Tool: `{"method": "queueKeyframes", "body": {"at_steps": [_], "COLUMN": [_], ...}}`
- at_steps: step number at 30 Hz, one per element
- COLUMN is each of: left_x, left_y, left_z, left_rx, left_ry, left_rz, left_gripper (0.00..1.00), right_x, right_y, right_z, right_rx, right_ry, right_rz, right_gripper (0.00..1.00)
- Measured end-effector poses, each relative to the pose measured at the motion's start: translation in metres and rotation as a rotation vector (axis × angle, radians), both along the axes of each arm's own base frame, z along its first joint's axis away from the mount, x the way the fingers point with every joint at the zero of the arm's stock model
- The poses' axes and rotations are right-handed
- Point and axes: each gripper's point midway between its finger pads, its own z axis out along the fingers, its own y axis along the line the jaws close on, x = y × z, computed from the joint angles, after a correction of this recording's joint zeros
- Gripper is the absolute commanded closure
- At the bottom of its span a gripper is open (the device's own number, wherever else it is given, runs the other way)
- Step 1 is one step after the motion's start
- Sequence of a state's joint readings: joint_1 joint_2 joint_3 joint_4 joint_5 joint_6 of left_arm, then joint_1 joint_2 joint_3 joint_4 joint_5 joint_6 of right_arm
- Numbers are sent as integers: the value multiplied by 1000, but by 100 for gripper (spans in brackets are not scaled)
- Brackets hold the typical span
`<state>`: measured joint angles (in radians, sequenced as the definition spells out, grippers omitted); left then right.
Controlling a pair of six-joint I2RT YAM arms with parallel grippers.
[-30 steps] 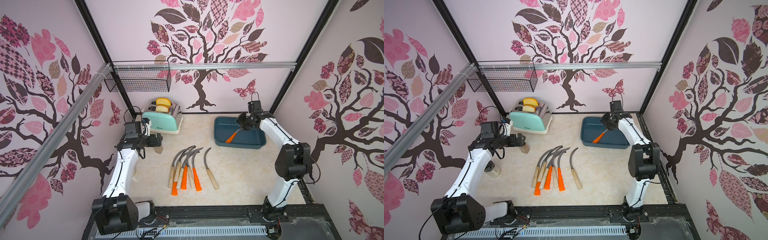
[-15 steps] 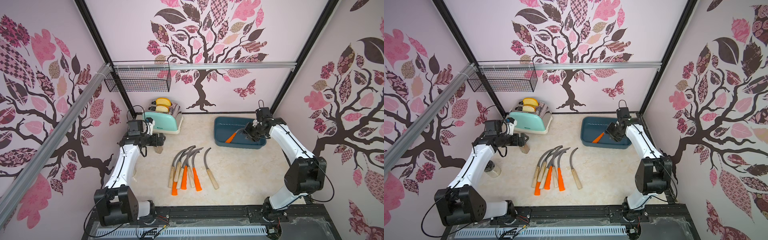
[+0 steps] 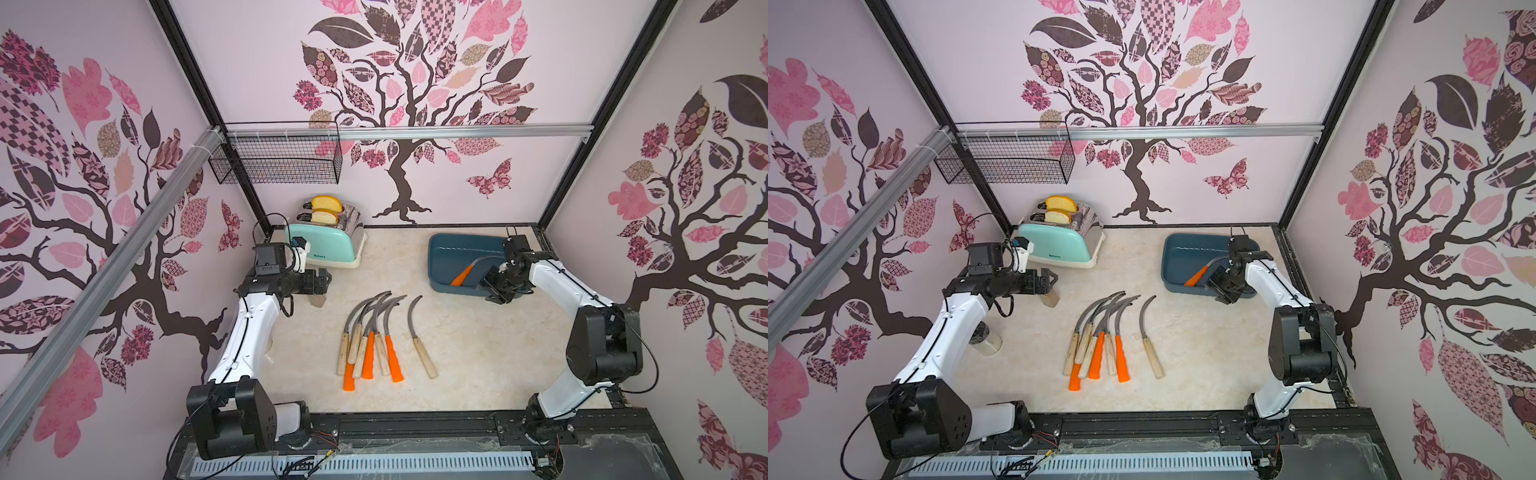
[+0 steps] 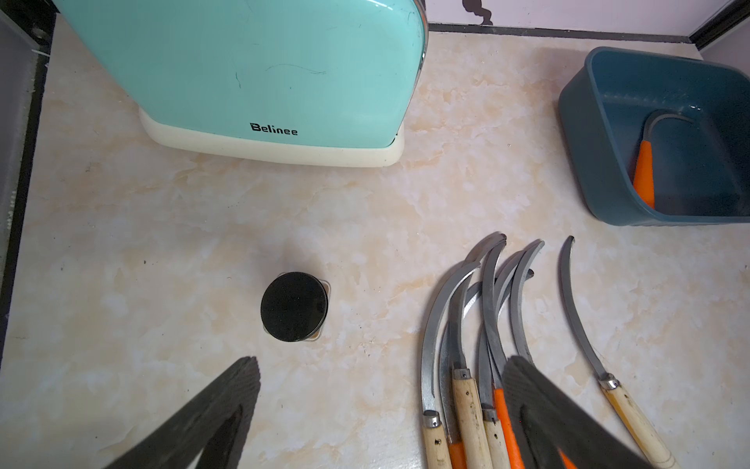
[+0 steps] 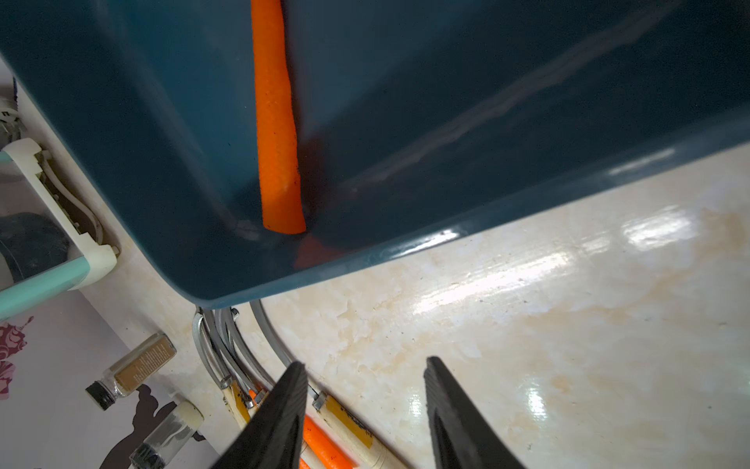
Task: Put small sickles into storage boxes
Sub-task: Adjust the storage box at the center of the board.
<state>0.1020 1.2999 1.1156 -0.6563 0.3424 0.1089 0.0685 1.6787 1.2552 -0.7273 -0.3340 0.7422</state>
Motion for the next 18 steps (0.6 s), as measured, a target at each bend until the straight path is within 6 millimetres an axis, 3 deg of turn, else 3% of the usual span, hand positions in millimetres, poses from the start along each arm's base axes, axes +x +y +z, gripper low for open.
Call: {"method": "queueKeyframes", "body": {"at_steps": [18], "left_x": [1], "left_y": [1], "left_z": [1], "left_rx": [15], "left_ry": [-10], "left_rz": [-8], "left_gripper": [2], "right_x": [35], "right_y": [1], "right_z": [-26], "right_rx": [17], "right_ry": [10], "right_rz": [-43], "right_gripper": [50]}}
